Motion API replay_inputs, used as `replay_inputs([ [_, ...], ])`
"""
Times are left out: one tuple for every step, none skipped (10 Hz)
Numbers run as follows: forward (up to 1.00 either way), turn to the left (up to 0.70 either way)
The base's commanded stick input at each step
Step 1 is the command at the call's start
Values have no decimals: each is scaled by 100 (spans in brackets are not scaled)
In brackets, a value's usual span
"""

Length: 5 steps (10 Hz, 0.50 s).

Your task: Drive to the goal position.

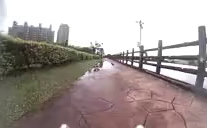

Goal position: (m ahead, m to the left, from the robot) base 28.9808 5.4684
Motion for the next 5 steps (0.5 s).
replay_inputs([
  [85,1],
  [85,1],
  [85,1],
  [85,1],
  [85,1],
])
